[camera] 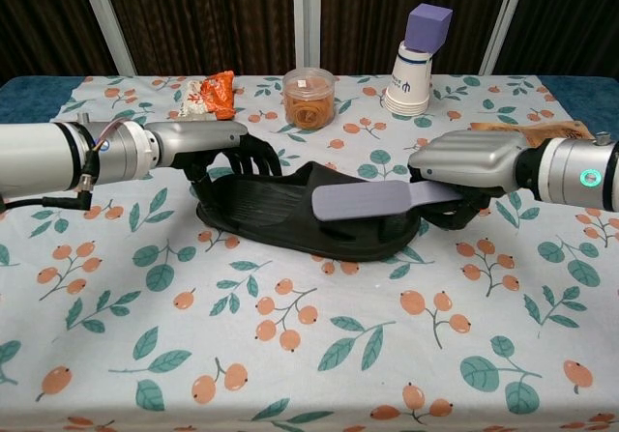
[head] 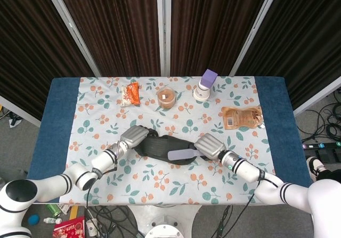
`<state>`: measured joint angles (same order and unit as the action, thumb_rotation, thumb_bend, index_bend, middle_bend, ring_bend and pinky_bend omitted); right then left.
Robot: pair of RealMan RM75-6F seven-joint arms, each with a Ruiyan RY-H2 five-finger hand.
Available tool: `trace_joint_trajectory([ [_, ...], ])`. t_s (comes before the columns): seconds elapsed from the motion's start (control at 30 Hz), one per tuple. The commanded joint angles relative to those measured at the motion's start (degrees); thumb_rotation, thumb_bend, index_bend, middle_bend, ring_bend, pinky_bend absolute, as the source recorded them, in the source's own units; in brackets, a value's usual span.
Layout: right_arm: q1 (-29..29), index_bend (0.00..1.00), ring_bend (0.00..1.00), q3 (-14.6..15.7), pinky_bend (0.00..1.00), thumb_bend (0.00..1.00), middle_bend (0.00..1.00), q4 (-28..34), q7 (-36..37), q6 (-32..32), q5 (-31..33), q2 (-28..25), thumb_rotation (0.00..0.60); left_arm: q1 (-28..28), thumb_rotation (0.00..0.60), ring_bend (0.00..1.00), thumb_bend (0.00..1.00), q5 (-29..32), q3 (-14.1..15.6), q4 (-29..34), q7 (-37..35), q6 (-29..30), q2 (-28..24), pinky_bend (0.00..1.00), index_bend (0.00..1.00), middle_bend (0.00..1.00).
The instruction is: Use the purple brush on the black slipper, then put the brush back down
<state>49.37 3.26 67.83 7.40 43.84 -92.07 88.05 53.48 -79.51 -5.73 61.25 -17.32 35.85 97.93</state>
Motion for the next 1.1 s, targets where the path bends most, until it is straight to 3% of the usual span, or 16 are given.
trace_joint_trajectory([
  [0.03, -0.9, 1.00, 1.00, 2.1, 1.00, 0.93, 0.99, 3.1, 1.9, 2.1, -2.1, -3.2, 0.600, 0.1, 0.600, 0.33, 0.19, -0.1, 0.1, 0.0, 0.1, 0.0, 0.0, 0.28, 0.41, 0.47],
  [0.1, -1.2, 1.00, 1.00, 1.7, 1.00, 0.93, 0.99, 3.3, 3.0, 3.3, -2.2, -3.9, 0.600, 0.1, 0.600, 0.33, 0.19, -0.1, 0.1, 0.2, 0.2, 0.1, -0.1, 0.28, 0.41, 0.47],
  [0.23, -1.2, 1.00, 1.00, -1.8, 1.00, 0.93, 0.99, 1.0, 5.2, 4.8, 0.8, -2.9, 0.600, 0.1, 0.600, 0.33, 0.19, 0.1, 0.1, 0.6, 0.6, 0.2, -0.2, 0.28, 0.41, 0.47],
  [0.47, 1.4, 1.00, 1.00, -4.8, 1.00, 0.93, 0.99, -4.6, 3.8, 0.4, 4.4, 2.0, 0.600, 0.2, 0.600, 0.33, 0.19, 0.7, 0.0, 0.9, 1.4, 0.0, -0.5, 0.28, 0.41, 0.47],
  [0.63, 1.8, 1.00, 1.00, -3.1, 1.00, 0.93, 0.99, -5.1, 3.0, -1.2, 3.3, 3.4, 0.600, 0.3, 0.600, 0.33, 0.19, 1.0, 0.0, 0.8, 1.6, -0.3, -0.4, 0.28, 0.41, 0.47],
  [0.9, 0.3, 1.00, 1.00, 2.6, 1.00, 0.93, 0.99, 1.5, 6.1, 1.7, -2.5, -2.1, 0.600, 0.4, 0.600, 0.33, 0.19, 0.8, 0.1, 0.5, 1.2, -0.3, -0.2, 0.28, 0.41, 0.47],
  [1.1, -0.8, 1.00, 1.00, 0.5, 1.00, 0.93, 0.99, 0.9, 8.2, 6.1, -1.7, -2.7, 0.600, 0.5, 0.600, 0.33, 0.19, 0.8, 0.1, 0.5, 1.2, -0.2, -0.1, 0.28, 0.41, 0.47],
])
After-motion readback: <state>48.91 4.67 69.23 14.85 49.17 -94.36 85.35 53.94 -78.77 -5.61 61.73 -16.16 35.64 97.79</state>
